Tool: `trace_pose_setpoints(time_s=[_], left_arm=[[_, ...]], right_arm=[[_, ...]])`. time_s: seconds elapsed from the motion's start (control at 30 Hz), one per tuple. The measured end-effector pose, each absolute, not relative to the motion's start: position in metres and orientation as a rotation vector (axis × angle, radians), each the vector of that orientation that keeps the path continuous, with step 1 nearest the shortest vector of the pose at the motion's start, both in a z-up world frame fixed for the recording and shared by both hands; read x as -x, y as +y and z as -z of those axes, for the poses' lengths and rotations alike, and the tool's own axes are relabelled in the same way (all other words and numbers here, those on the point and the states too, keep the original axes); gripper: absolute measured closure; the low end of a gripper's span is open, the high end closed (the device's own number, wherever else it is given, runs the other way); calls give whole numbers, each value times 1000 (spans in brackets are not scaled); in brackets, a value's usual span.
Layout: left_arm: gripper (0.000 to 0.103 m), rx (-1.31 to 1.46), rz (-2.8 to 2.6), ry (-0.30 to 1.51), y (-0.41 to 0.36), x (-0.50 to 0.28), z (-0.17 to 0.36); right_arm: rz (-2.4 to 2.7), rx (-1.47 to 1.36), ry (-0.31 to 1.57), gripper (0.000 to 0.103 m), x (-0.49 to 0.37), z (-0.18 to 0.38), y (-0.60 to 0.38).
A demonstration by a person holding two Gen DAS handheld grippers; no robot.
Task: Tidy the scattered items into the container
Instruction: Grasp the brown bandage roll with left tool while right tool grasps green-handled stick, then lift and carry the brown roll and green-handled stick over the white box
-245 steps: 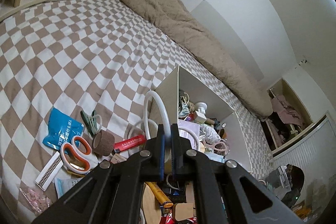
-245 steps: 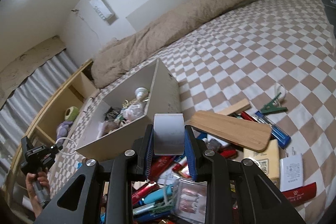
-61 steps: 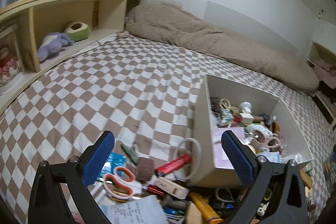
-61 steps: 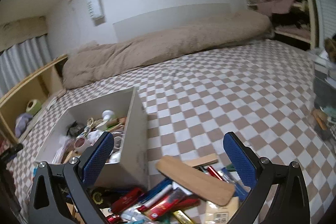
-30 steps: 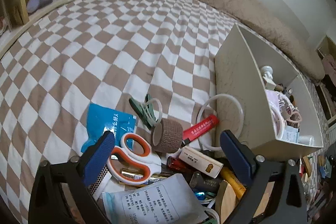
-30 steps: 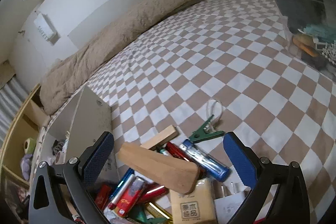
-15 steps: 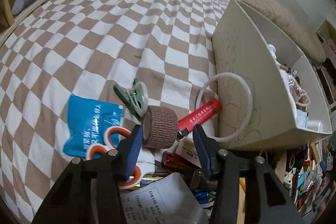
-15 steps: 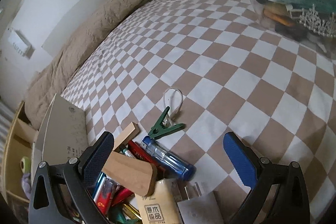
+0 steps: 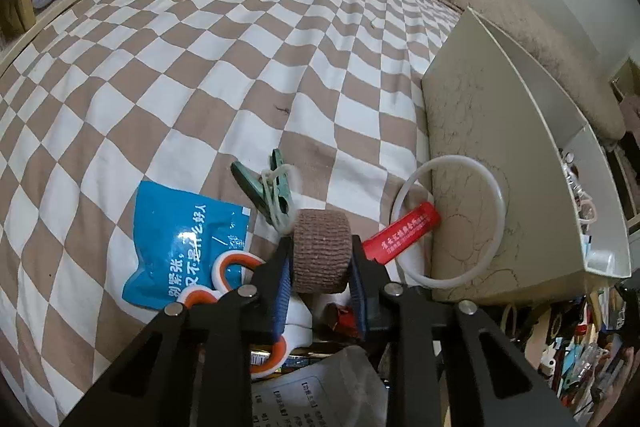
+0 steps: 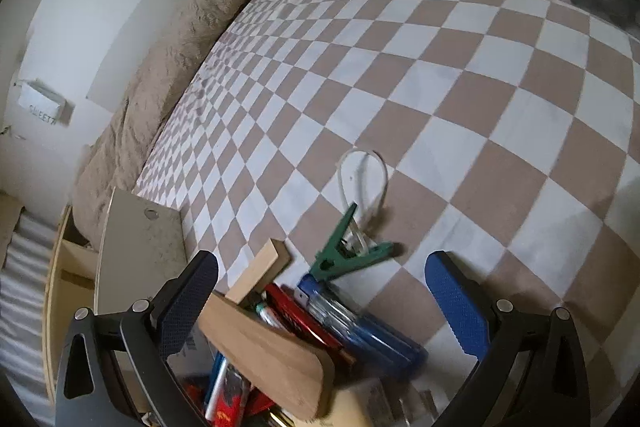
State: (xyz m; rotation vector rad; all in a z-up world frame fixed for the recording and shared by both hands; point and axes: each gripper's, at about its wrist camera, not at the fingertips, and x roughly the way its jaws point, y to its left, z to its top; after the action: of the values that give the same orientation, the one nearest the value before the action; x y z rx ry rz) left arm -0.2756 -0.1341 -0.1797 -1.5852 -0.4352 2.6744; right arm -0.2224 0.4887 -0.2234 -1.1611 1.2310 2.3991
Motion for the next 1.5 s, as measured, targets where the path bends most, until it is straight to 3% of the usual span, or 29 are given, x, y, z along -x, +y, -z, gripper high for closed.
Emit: trace_pose_setpoints(time_s=[0.03, 0.07, 0.13, 0.2, 0.37, 0.53, 0.83, 1.17, 1.2, 1.23, 1.27, 1.3, 1.5], left_arm=[[78, 1572, -2677, -443, -135, 275, 177], [78, 1564, -2679, -446, -135, 274, 176], [78, 1542, -2683, -455, -134, 272, 173], [78, 1517, -2691, -464, -134, 269, 168], [78, 1467, -2707, -499, -134, 266, 161], [78, 1421, -2711, -540, -136, 262, 153], [78, 1359, -2727, -595, -143, 257, 142], [78, 1314, -2736, -619, -144, 252, 134], [78, 1307, -2737, -621, -144, 252, 133], [78, 1299, -2737, -623, -144, 251, 132], [78, 1291, -2735, -624, -143, 250, 131], [78, 1282, -2735, -623, -143, 249, 129], [78, 1243, -2728, -614, -137, 245, 122]], right_arm=[[-2396, 1166, 1205, 5, 226, 224, 487], [-2390, 1170, 1169, 17, 229, 224, 484], [-2376, 1176, 1116, 27, 235, 226, 481], [-2374, 1173, 1097, 31, 237, 226, 479], [-2391, 1225, 1025, 63, 243, 230, 474], [-2393, 1184, 1086, 81, 238, 232, 483], [-2419, 1056, 1289, 91, 227, 226, 495], [-2430, 1077, 1233, 90, 233, 218, 487], [-2428, 1079, 1221, 87, 233, 218, 487], [-2422, 1082, 1220, 71, 234, 219, 487], [-2417, 1083, 1229, 48, 234, 220, 487], [-2411, 1083, 1254, 41, 235, 223, 488], [-2402, 1127, 1285, 39, 245, 231, 488]])
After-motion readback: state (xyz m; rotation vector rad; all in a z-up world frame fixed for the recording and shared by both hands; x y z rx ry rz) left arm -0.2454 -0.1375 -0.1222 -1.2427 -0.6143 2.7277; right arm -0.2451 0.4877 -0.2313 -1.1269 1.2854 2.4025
